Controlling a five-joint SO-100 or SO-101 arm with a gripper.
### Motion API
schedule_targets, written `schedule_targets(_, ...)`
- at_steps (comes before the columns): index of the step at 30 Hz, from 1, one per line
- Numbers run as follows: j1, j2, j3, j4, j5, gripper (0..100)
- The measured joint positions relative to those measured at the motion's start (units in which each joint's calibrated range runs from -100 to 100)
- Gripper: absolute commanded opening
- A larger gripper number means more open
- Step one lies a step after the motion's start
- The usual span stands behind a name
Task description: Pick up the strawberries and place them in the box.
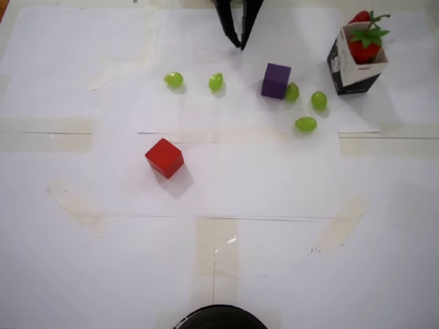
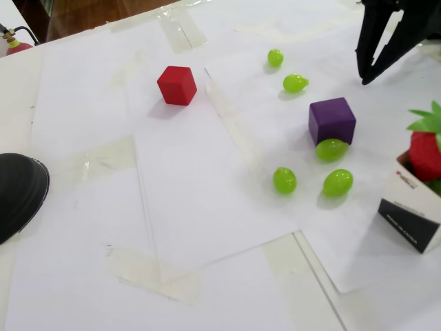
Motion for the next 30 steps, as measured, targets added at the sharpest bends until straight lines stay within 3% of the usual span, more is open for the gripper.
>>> schedule_targets(30, -1.05, 0.09, 0.0, -0.4, 0.0, 0)
